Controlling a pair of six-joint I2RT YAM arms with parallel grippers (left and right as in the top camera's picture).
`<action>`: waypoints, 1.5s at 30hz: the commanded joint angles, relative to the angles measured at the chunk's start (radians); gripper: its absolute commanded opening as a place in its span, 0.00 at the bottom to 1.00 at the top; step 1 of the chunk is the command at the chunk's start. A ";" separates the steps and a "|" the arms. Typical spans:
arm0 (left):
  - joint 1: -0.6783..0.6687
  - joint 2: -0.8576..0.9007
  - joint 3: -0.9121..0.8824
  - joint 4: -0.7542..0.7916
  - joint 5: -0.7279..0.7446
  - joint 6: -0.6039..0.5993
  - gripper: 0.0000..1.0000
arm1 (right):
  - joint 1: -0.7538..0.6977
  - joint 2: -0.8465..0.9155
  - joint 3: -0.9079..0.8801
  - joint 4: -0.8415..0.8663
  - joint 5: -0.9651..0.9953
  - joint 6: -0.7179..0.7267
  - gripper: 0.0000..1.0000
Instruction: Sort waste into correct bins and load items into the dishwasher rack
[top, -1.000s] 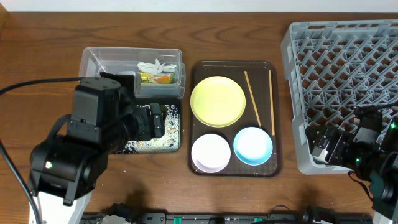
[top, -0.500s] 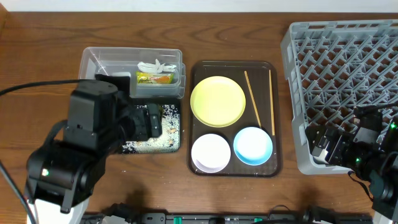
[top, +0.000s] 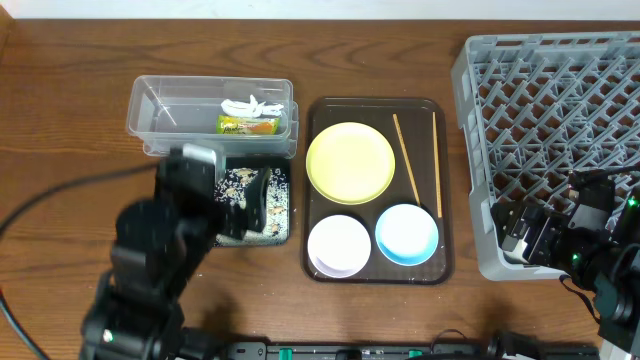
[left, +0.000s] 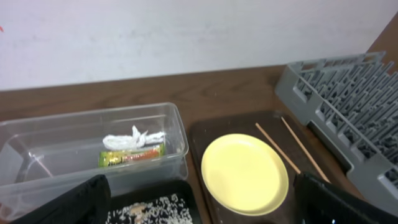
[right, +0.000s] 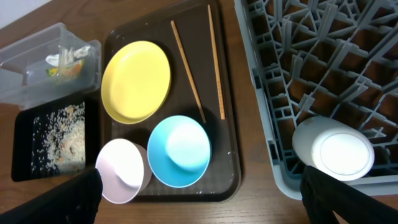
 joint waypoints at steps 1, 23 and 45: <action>0.000 -0.110 -0.128 0.062 0.010 0.040 0.96 | -0.007 0.002 0.008 0.000 0.003 -0.003 0.99; 0.000 -0.648 -0.780 0.371 0.001 0.061 0.96 | -0.007 0.002 0.008 0.000 0.003 -0.003 0.99; 0.000 -0.644 -0.850 0.397 0.006 0.058 0.97 | -0.007 0.002 0.008 0.000 0.003 -0.003 0.99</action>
